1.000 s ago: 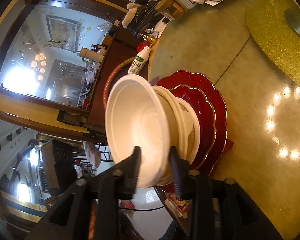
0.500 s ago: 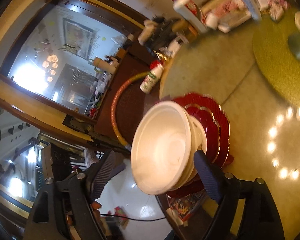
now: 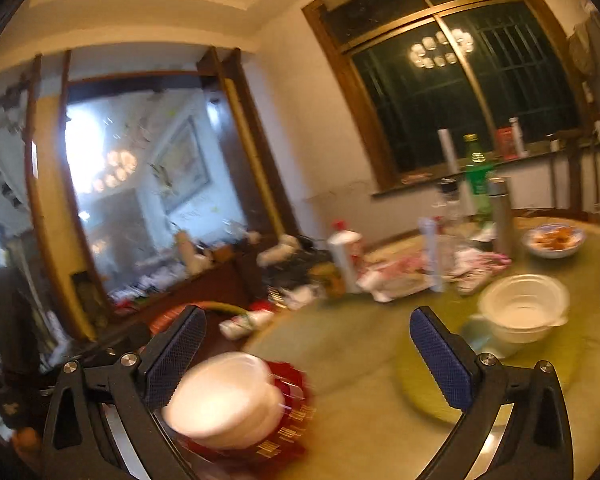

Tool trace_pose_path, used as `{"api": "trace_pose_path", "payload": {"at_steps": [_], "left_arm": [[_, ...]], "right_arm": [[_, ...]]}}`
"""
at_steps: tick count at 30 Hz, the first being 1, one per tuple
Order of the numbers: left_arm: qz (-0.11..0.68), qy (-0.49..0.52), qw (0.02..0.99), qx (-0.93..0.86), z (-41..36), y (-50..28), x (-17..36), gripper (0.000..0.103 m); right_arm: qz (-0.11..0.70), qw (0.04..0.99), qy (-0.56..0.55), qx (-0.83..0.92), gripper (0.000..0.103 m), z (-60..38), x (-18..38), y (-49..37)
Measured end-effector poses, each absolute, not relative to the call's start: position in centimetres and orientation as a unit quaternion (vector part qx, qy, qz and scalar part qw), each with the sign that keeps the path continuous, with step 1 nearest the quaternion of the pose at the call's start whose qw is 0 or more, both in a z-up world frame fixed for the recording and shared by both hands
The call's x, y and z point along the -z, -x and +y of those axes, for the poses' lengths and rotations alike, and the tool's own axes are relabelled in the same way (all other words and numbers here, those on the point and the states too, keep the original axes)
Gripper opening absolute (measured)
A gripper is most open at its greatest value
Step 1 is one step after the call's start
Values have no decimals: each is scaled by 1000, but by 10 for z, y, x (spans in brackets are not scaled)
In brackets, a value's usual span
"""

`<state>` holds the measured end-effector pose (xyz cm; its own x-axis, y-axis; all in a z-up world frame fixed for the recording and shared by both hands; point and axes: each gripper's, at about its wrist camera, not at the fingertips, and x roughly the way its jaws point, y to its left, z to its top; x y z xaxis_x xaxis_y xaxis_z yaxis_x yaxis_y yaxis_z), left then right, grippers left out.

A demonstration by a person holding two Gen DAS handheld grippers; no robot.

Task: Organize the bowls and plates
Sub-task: 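Move both tools over the green mat toward the beige ribbed paper plate, then grasp the beige ribbed paper plate rim with both tools and lift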

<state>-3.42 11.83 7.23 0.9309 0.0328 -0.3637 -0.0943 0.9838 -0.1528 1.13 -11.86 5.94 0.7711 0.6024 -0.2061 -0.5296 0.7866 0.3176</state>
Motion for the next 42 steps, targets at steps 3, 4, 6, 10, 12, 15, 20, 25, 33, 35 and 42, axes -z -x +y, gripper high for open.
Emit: {"api": "trace_pose_path", "payload": {"at_steps": [3, 4, 6, 10, 12, 15, 20, 25, 33, 35, 42], "left_arm": [[208, 80, 975, 10, 94, 14, -63, 103], [214, 77, 974, 20, 87, 9, -62, 103], [231, 68, 969, 50, 66, -4, -60, 103], [272, 68, 951, 134, 33, -31, -55, 103], [288, 82, 939, 168, 23, -42, -50, 103], [306, 114, 924, 202, 13, -52, -43, 103], [407, 181, 871, 209, 5, -100, -26, 103], [479, 236, 822, 197, 0, -143, -12, 103], [542, 315, 759, 173, -17, -190, 2, 103], [541, 300, 767, 170, -29, -200, -2, 102], [550, 257, 778, 161, -52, -240, -4, 96]], "right_arm": [[211, 929, -137, -271, 103, -154, -47, -28], [230, 928, -146, -255, 103, -166, -43, -33], [253, 926, -167, -226, 103, -193, -33, -44], [281, 911, -228, -200, 103, -243, -17, -60], [293, 901, -251, -196, 103, -263, -10, -70], [313, 895, -257, -186, 103, -282, -3, -85], [388, 868, -257, -173, 102, -292, 14, -115], [417, 850, -267, -182, 101, -302, 20, -136], [479, 803, -292, -203, 101, -327, 22, -189], [486, 798, -296, -198, 100, -332, 23, -202], [537, 773, -269, -203, 100, -333, 28, -245]]}}
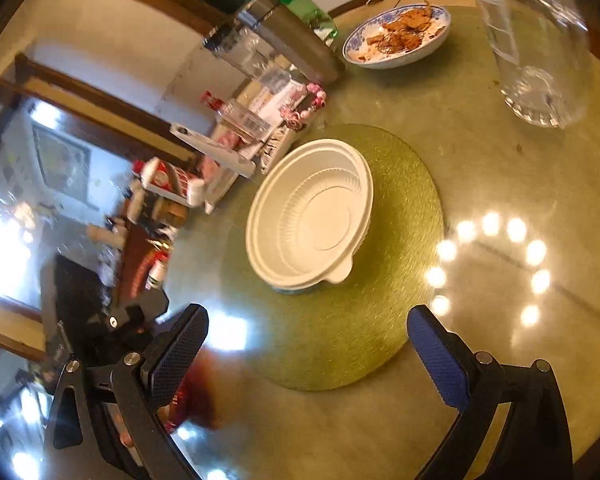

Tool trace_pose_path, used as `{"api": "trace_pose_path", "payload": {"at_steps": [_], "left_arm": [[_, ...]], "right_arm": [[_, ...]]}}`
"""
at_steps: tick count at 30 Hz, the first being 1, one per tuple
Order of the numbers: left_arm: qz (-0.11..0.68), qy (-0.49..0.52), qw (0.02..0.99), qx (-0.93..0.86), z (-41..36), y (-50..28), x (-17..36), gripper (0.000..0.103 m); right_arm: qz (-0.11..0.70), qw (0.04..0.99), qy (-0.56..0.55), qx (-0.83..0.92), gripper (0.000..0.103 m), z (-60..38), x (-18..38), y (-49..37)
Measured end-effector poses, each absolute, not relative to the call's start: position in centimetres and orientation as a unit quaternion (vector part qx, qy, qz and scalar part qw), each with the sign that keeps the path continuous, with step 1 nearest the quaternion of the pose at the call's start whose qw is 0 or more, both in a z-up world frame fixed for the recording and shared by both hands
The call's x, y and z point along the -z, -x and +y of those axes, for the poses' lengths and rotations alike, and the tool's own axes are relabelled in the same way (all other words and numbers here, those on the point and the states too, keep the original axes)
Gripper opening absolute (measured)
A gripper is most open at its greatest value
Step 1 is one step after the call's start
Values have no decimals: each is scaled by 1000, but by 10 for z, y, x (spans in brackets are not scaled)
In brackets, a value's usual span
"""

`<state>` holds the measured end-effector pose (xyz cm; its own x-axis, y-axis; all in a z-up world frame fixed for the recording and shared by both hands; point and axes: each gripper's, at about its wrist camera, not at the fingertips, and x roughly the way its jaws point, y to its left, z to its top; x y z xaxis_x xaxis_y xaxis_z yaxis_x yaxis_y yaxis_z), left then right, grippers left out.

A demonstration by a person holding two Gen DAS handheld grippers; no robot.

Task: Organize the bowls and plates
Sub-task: 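Grasp the beige ribbed paper plate rim with both tools and lift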

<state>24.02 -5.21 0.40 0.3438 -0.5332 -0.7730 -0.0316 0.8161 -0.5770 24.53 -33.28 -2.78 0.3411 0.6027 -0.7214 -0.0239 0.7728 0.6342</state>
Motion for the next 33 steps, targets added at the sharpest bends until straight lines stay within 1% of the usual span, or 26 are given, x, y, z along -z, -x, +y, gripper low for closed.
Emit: {"api": "trace_pose_path", "payload": {"at_steps": [1, 2, 3, 4, 6, 7, 8, 9, 10, 12, 15, 17, 19, 21, 24, 25, 26, 27, 28, 30, 31, 32, 33], "left_arm": [[554, 258, 775, 161, -54, -246, -2, 95], [559, 262, 770, 160, -55, -252, 2, 94], [561, 264, 769, 156, -55, -255, 3, 88], [563, 265, 768, 148, -55, -259, 7, 84], [583, 259, 758, 135, -56, -269, 17, 69], [590, 259, 754, 130, -56, -272, 21, 65], [597, 260, 749, 121, -56, -278, 26, 57], [602, 256, 747, 120, -58, -281, 30, 54], [606, 251, 746, 120, -61, -284, 32, 53], [610, 243, 744, 125, -67, -287, 35, 52], [608, 227, 749, 132, -78, -292, 34, 52], [607, 220, 753, 131, -82, -296, 33, 52], [610, 212, 753, 125, -86, -300, 36, 52], [612, 206, 754, 121, -87, -301, 39, 48], [616, 203, 753, 111, -88, -305, 45, 47], [618, 202, 752, 110, -89, -305, 46, 47], [619, 200, 752, 107, -90, -305, 47, 43], [618, 199, 753, 106, -91, -305, 47, 36], [615, 198, 757, 100, -90, -305, 46, 34], [609, 194, 764, 82, -88, -305, 45, 23], [609, 193, 765, 78, -88, -305, 46, 20], [608, 191, 767, 73, -87, -305, 46, 14], [608, 189, 768, 68, -87, -304, 47, 10]], "right_arm": [[545, 768, -267, -203, 97, -331, 29, -251], [551, 766, -265, -199, 88, -331, 30, -257], [554, 767, -260, -193, 82, -331, 31, -262], [557, 767, -256, -187, 75, -331, 32, -266], [573, 760, -251, -177, 67, -331, 40, -276], [581, 756, -247, -174, 60, -331, 43, -280], [588, 756, -240, -161, 55, -331, 46, -284], [591, 757, -234, -150, 54, -331, 48, -288], [594, 757, -230, -145, 52, -330, 50, -291], [599, 758, -221, -132, 46, -329, 52, -297], [603, 757, -217, -128, 44, -327, 56, -305], [605, 757, -214, -121, 35, -327, 58, -309], [608, 757, -210, -112, 31, -326, 61, -313], [609, 757, -211, -106, 27, -327, 65, -319], [610, 756, -214, -104, 22, -327, 70, -325], [612, 754, -213, -104, 17, -326, 71, -326], [613, 754, -212, -103, 16, -326, 72, -326], [612, 756, -209, -101, 15, -326, 72, -326], [611, 757, -208, -101, 14, -326, 72, -327], [609, 759, -207, -99, 14, -325, 71, -327], [609, 760, -206, -98, 14, -325, 71, -327], [608, 761, -205, -95, 14, -325, 71, -327], [607, 762, -203, -92, 14, -325, 71, -326]]}}
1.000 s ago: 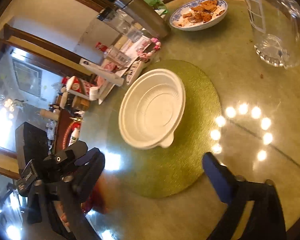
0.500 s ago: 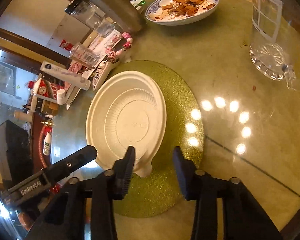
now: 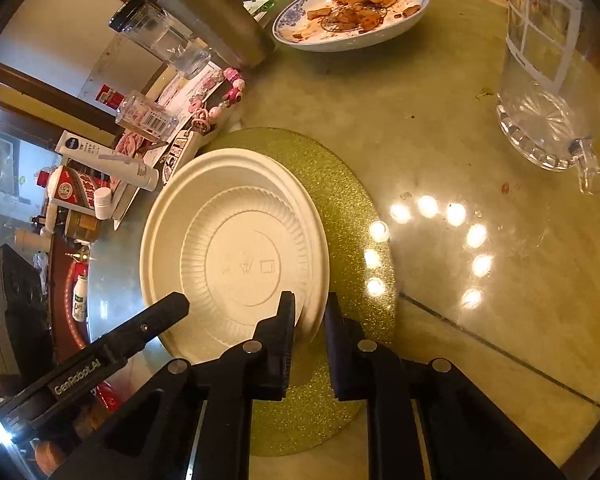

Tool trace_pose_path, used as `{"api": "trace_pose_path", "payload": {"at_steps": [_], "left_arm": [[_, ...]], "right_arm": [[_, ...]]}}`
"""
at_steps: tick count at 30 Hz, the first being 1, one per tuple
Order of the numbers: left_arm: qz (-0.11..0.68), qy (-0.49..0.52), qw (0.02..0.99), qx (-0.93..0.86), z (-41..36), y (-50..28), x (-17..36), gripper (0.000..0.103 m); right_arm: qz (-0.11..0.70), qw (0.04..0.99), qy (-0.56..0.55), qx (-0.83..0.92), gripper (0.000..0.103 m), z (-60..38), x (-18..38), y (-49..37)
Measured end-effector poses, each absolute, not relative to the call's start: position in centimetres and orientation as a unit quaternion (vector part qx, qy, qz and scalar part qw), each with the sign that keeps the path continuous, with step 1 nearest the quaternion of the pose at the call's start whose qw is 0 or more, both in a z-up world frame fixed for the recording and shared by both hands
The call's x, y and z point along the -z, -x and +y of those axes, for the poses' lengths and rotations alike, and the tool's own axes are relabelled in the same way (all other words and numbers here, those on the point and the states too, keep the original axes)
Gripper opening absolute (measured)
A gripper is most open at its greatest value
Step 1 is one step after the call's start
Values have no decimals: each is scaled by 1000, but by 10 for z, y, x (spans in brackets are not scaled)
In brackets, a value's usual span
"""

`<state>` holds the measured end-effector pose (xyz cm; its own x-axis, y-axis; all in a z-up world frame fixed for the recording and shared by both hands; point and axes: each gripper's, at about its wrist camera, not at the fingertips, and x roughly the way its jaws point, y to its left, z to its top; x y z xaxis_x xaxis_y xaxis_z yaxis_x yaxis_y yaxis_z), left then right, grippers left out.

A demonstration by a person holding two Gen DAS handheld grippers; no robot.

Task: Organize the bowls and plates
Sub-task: 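Grasp the beige ribbed paper plate rim with both tools and lift, then carry the beige paper plate with both tools over the red plate stack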

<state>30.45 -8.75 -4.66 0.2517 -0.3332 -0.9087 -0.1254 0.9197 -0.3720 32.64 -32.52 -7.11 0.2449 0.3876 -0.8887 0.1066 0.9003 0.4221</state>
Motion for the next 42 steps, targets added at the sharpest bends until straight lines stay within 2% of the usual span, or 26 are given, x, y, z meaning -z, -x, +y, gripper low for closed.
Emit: {"api": "trace_pose_path", "payload": {"at_steps": [13, 27, 42], "left_arm": [[586, 175, 789, 56, -83, -293, 35, 9], [547, 178, 815, 61, -76, -244, 18, 9], [453, 149, 877, 56, -61, -159, -4, 9]], "right_arm": [[596, 774, -192, -97, 14, -318, 63, -314], [571, 790, -196, -106, 14, -312, 47, -268], [505, 836, -184, -114, 13, -287, 25, -183]]}}
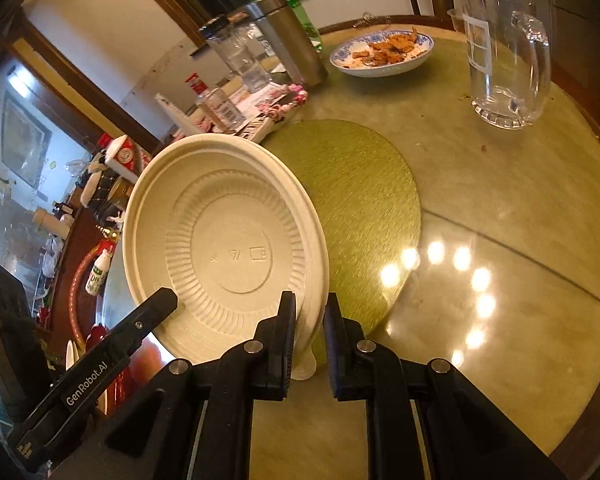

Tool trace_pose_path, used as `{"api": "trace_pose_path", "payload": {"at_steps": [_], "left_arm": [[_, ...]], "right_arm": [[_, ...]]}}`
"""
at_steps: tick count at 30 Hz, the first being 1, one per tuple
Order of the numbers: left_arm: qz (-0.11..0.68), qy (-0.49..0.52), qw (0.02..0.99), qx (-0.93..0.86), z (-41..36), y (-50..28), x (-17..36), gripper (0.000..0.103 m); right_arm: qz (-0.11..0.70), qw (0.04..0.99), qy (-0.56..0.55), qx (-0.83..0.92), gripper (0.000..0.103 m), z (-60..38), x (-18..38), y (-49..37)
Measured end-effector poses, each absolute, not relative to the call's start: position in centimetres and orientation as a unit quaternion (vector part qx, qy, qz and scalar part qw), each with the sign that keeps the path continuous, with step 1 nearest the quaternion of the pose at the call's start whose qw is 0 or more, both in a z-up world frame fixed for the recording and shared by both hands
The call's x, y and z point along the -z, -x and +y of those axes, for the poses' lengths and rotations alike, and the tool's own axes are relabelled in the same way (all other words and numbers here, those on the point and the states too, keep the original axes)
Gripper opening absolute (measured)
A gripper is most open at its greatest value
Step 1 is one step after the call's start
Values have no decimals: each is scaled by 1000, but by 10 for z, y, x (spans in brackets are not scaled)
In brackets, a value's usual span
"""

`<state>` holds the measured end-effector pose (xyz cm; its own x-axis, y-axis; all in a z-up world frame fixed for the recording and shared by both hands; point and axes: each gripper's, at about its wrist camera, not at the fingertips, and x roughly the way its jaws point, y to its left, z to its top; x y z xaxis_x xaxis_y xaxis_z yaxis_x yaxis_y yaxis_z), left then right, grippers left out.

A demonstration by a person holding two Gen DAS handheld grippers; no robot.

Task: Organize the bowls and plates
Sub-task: 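Carry the beige paper plate with both tools over the red plate stack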

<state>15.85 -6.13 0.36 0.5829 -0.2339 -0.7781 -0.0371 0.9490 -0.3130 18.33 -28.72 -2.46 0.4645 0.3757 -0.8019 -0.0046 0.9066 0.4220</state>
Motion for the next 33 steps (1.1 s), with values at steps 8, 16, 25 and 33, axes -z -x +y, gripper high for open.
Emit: {"api": "trace_pose_path", "payload": {"at_steps": [8, 16, 25, 33], "left_arm": [[421, 141, 895, 47, -44, -120, -6, 9], [404, 142, 903, 44, -24, -90, -5, 9], [398, 144, 905, 41, -4, -67, -4, 9], [393, 150, 906, 36, 5, -56, -5, 9]], "right_arm": [[478, 852, -175, -121, 13, -265, 18, -140], [463, 859, -179, -126, 13, -247, 20, -107], [463, 858, -175, -134, 13, -225, 21, -87], [464, 858, -169, -141, 13, -212, 19, -80]]}}
